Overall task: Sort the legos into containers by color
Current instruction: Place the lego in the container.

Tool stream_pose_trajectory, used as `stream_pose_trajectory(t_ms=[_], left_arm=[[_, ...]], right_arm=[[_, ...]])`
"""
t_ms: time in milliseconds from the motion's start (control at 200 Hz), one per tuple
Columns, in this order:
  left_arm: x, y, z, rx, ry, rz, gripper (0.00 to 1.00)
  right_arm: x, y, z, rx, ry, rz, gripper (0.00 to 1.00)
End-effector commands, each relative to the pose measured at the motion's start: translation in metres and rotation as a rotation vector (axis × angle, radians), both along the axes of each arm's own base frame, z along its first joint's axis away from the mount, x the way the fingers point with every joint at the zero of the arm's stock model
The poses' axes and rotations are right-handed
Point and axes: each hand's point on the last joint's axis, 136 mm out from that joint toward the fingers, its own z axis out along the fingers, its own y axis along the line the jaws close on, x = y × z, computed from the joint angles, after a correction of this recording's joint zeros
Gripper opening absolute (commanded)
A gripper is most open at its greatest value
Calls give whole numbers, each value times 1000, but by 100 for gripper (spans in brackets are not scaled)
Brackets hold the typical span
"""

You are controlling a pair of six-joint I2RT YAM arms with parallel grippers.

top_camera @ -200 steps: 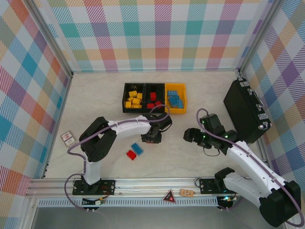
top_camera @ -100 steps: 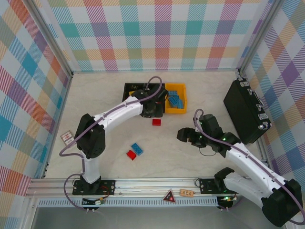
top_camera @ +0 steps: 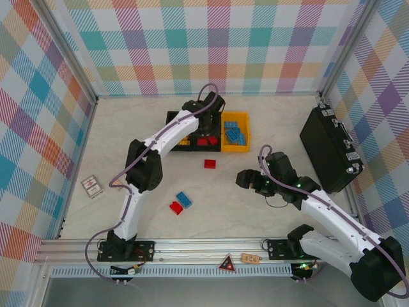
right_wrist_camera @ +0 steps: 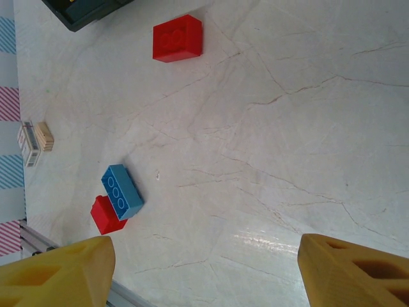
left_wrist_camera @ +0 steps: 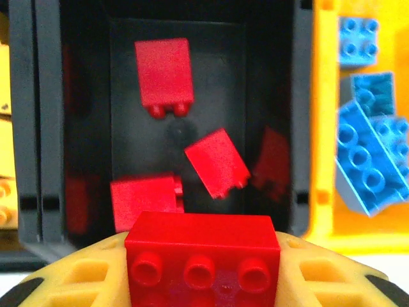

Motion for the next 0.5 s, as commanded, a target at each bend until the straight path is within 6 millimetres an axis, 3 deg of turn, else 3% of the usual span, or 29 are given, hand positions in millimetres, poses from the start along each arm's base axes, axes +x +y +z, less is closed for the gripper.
stream_pose_trajectory(t_ms=[0,175,285,495], left_arm=[[5,4,-6,16,33,-13,27],[12,0,-19,8,52,-9,34],[12,1,-23,9,60,-5,50],[10,-3,-7,-21,40,-13,65]], right_arm=[[2,0,5,-5,-11,-12,75],[4,0,2,-11,-3,-19,76],[5,1,2,-10,-2,-20,76],[7,3,2,-10,-2,-15,76]])
